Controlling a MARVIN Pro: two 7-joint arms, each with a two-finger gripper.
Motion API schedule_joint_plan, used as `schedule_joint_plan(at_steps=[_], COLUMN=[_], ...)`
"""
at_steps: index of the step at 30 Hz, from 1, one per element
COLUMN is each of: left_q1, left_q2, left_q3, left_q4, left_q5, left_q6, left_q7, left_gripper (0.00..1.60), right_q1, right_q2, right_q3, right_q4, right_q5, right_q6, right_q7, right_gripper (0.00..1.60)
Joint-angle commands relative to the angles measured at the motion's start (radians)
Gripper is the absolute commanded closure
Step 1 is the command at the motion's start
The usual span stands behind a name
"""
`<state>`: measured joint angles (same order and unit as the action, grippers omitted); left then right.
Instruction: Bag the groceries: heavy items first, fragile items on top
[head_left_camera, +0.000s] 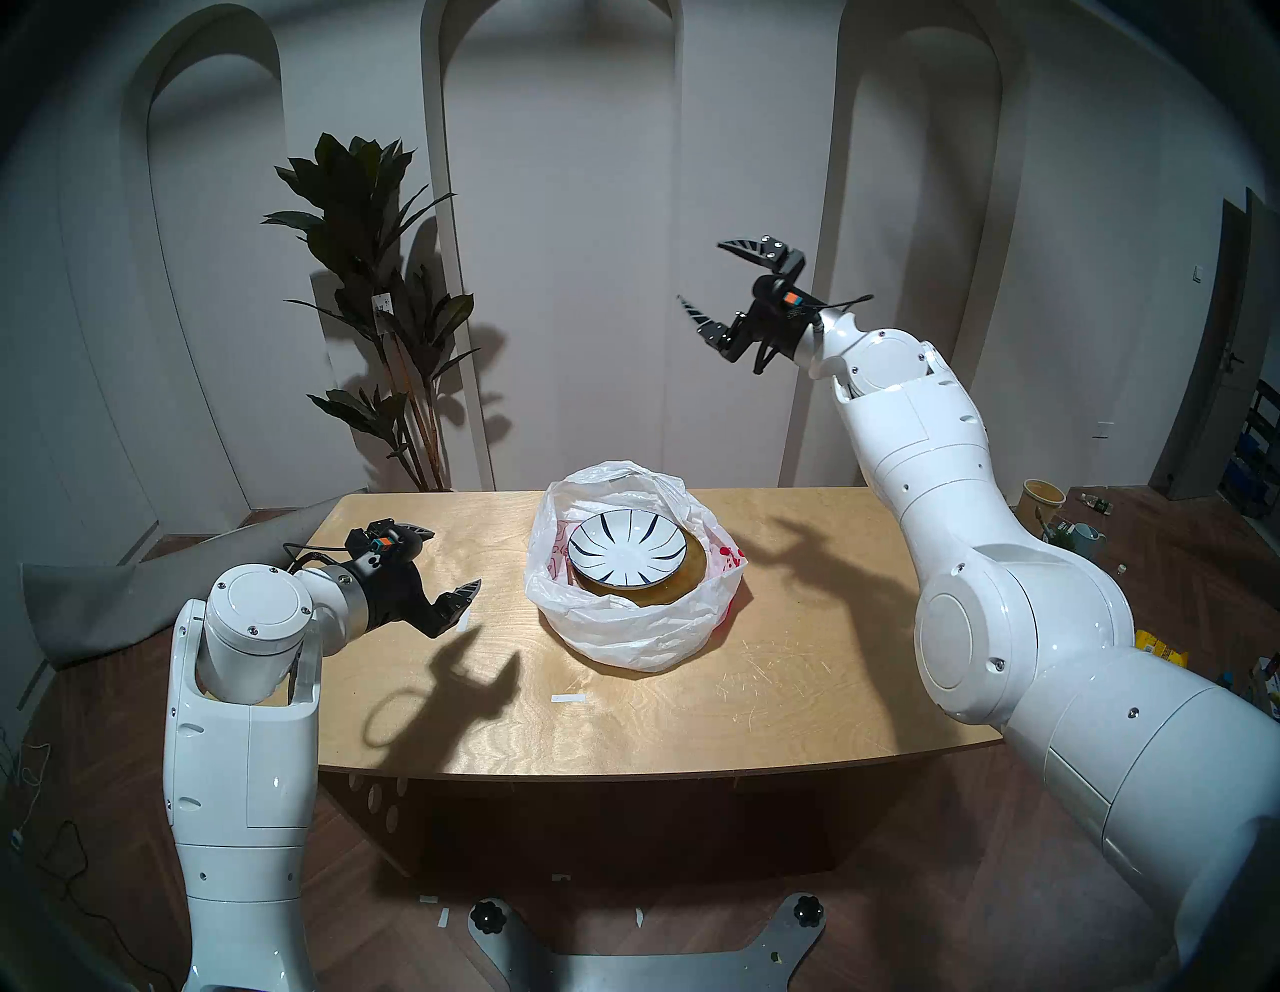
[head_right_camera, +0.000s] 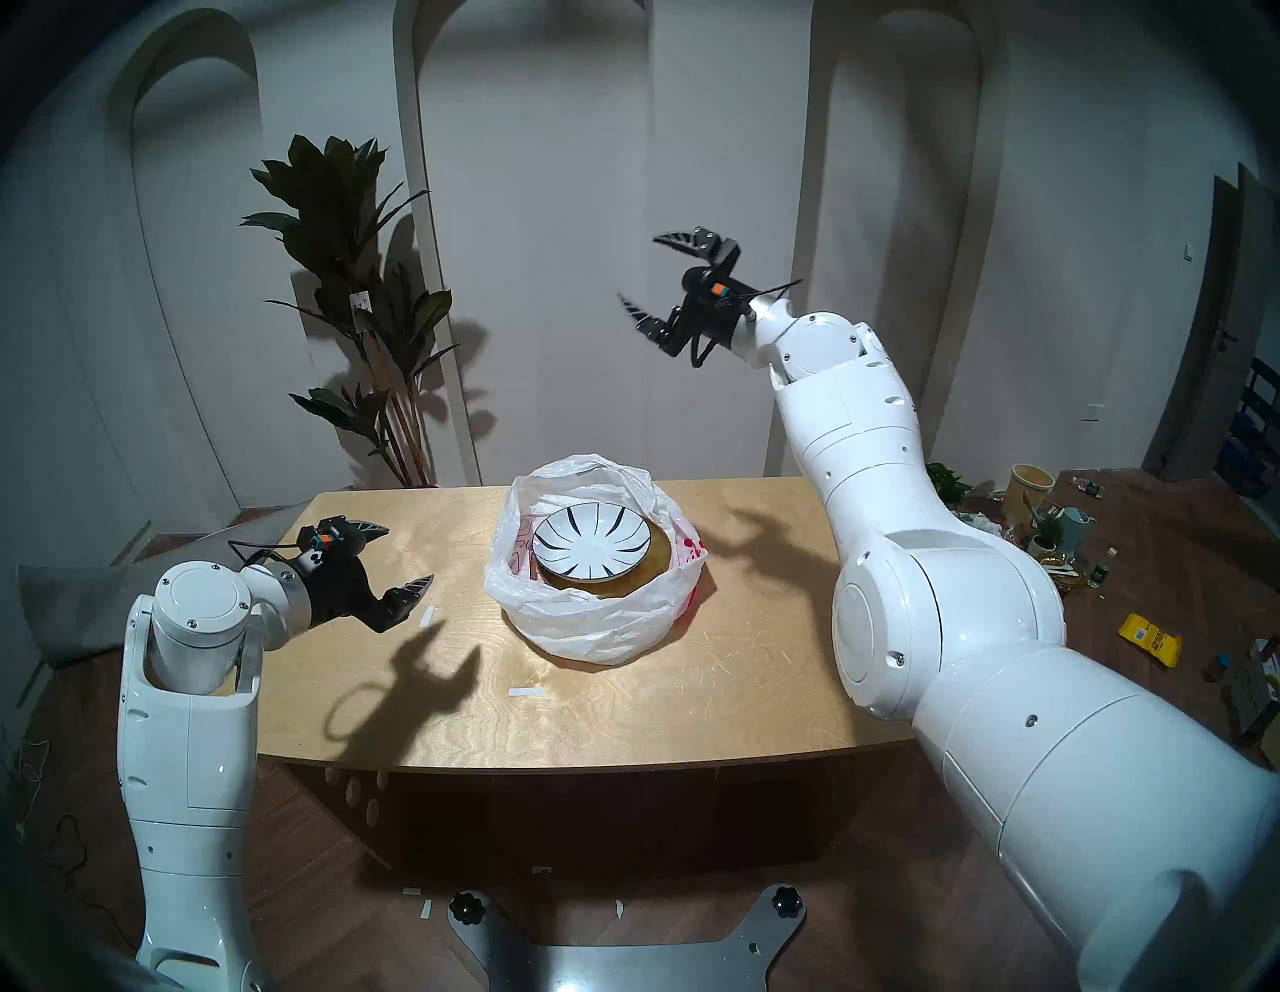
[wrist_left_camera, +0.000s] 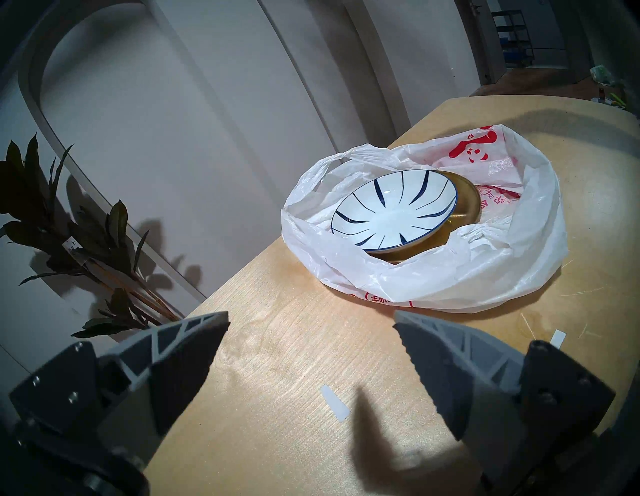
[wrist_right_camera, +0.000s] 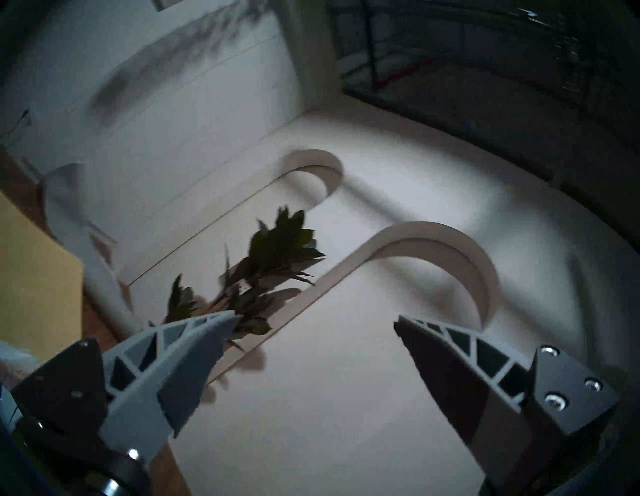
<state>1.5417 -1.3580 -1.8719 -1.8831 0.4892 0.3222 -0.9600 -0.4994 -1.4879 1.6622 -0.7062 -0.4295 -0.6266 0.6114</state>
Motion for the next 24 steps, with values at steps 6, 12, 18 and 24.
schedule_joint_plan(at_steps=[6, 12, 18, 24], left_q1=[-0.008, -0.008, -0.001, -0.016], left_q2=[0.001, 0.002, -0.001, -0.001], left_q3=[0.001, 0.001, 0.007, -0.016], left_q4=[-0.004, -0.001, 0.007, 0.008], left_q5=[-0.002, -0.004, -0.008, -0.022], left_q6=[-0.002, -0.003, -0.004, 0.002], left_q7=[0.001, 0.001, -0.003, 0.004], left_gripper=[0.0, 0.0, 0.0, 0.0], right_q1=[-0.187, -0.257, -0.319, -0.37], right_q2=[-0.023, -0.067, -0.106, -0.14], right_q3=[0.144, 0.181, 0.208, 0.227], right_q4=[0.006, 0.005, -0.005, -0.011], right_q5=[0.104, 0.14, 0.172, 0.197], right_q6=[0.014, 0.015, 0.001, -0.012], right_q7=[-0.114, -0.136, -0.153, -0.165], right_gripper=[0.0, 0.0, 0.0, 0.0])
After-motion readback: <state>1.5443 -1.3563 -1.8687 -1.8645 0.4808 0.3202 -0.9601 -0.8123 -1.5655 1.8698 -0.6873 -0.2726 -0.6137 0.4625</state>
